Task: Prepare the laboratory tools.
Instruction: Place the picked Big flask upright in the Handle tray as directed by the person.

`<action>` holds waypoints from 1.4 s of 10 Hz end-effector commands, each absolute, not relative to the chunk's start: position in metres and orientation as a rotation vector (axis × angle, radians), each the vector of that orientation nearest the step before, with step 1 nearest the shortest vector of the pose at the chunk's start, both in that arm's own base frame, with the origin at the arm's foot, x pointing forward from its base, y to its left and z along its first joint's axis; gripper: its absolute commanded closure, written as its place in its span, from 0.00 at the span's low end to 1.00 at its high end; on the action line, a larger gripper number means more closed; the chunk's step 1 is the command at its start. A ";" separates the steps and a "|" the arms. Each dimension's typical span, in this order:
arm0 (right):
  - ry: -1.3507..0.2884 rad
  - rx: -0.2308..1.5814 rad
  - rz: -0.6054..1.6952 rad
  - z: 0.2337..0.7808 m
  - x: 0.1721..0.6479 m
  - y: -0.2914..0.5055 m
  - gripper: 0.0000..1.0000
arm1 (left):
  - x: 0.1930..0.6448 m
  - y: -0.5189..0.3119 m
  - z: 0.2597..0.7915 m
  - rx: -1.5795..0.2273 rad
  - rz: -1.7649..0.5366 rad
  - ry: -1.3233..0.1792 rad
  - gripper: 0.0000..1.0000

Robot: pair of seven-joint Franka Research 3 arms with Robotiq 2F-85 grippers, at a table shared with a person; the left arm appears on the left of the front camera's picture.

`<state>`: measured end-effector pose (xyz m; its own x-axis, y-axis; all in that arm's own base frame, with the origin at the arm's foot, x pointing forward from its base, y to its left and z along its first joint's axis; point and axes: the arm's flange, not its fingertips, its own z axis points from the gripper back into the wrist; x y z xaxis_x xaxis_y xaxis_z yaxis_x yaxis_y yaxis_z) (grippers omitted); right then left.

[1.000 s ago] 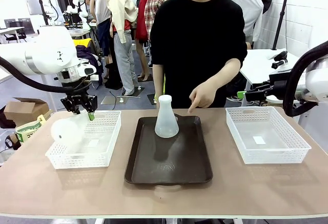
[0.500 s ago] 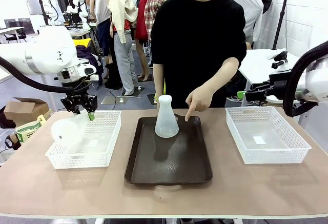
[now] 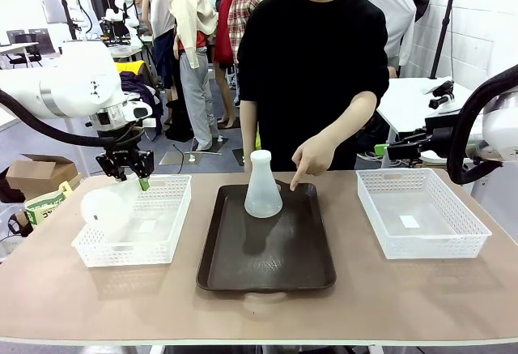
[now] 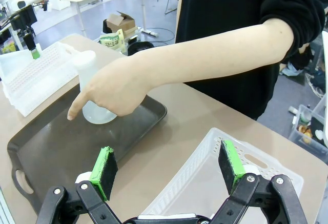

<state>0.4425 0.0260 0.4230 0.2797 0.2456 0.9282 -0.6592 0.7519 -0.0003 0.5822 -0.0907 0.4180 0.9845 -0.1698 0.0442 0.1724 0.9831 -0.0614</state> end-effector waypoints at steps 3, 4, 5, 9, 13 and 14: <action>-1.129 0.424 0.632 0.422 0.441 0.026 0.00 | 0.541 -0.094 0.453 -0.193 -0.328 -0.232 1.00; -1.129 0.424 0.632 0.422 0.441 0.026 0.00 | 0.528 -0.096 0.469 -0.250 -0.414 -0.311 1.00; -1.129 0.424 0.632 0.422 0.441 0.026 0.00 | 0.513 -0.100 0.487 -0.363 -0.593 -0.402 1.00; -1.129 0.424 0.632 0.422 0.441 0.026 0.00 | 0.488 -0.116 0.509 -0.697 -1.089 -0.727 1.00; -1.129 0.424 0.632 0.422 0.441 0.026 0.00 | 0.485 -0.139 0.500 -0.660 -1.042 -0.836 1.00; -1.129 0.424 0.632 0.422 0.441 0.026 0.00 | 0.475 -0.149 0.519 -0.642 -1.183 -0.864 1.00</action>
